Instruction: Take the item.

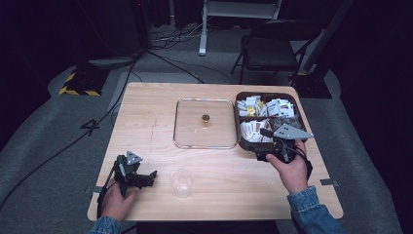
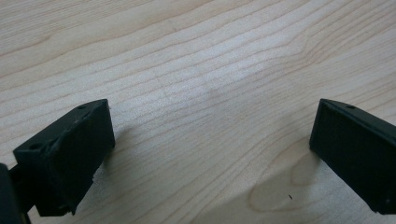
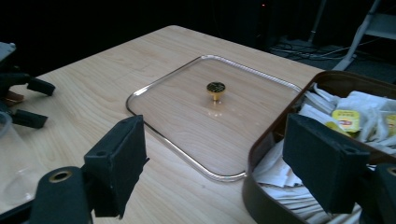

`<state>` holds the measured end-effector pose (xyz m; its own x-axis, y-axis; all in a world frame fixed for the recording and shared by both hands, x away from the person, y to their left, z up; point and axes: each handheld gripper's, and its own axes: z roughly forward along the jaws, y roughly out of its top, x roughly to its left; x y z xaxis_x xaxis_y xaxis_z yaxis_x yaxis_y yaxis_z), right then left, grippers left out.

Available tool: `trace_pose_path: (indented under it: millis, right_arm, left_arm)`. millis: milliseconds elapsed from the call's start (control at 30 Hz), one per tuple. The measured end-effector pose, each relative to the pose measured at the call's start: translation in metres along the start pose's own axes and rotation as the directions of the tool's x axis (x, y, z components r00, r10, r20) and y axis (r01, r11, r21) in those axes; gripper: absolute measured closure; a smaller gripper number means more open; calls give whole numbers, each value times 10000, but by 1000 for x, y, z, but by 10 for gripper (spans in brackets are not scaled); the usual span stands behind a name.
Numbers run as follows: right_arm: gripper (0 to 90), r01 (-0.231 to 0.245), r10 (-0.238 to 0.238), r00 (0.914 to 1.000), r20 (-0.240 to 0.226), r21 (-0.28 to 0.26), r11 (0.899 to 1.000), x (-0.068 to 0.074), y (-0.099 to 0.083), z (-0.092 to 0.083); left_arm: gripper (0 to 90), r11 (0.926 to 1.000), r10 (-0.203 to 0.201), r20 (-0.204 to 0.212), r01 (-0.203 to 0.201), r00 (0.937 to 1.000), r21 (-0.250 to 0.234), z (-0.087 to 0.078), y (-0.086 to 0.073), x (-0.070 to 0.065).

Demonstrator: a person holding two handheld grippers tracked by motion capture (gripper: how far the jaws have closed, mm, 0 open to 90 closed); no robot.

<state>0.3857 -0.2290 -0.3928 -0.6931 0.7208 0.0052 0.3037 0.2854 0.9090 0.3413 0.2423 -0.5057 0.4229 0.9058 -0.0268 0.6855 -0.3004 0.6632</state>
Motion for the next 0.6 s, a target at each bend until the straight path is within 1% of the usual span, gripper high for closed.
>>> trace_pose_path:
  millis: [133,200,233,333,367,467,533,600]
  right_arm:
    - [220,84,-83,9998,197,-27,10000,-6,1,-1]
    - [220,78,-78,9998,202,-20,10000,-7,1,-1]
    - [219,67,-67,9994,325,9,10000,-12,2,-1]
    - [220,75,-76,9989,472,27,10000,-20,4,-2]
    - [220,75,-76,9989,472,27,10000,-20,4,-2]
    - [219,28,-31,9980,638,40,10000,-32,7,-3]
    - [219,-23,18,9972,752,66,10000,-38,9,-4]
    - [219,-37,28,9956,942,91,10000,-47,10,-6]
  left_arm:
    - [2,10000,51,11,-51,10000,24,0,0,0]
    - [2,10000,53,12,-53,10000,25,0,0,0]
    - [2,10000,51,12,-52,10000,25,0,0,0]
    - [3,10000,-10,-3,10,10000,-4,0,0,0]
    - [3,10000,-10,-3,10,10000,-4,0,0,0]
    - [3,9999,102,1,-102,9999,-10,-1,-1,0]
    - [3,10000,28,16,-28,10000,-6,-1,-2,-1]
    - [3,10000,54,5,-54,10000,-36,-2,-2,-1]
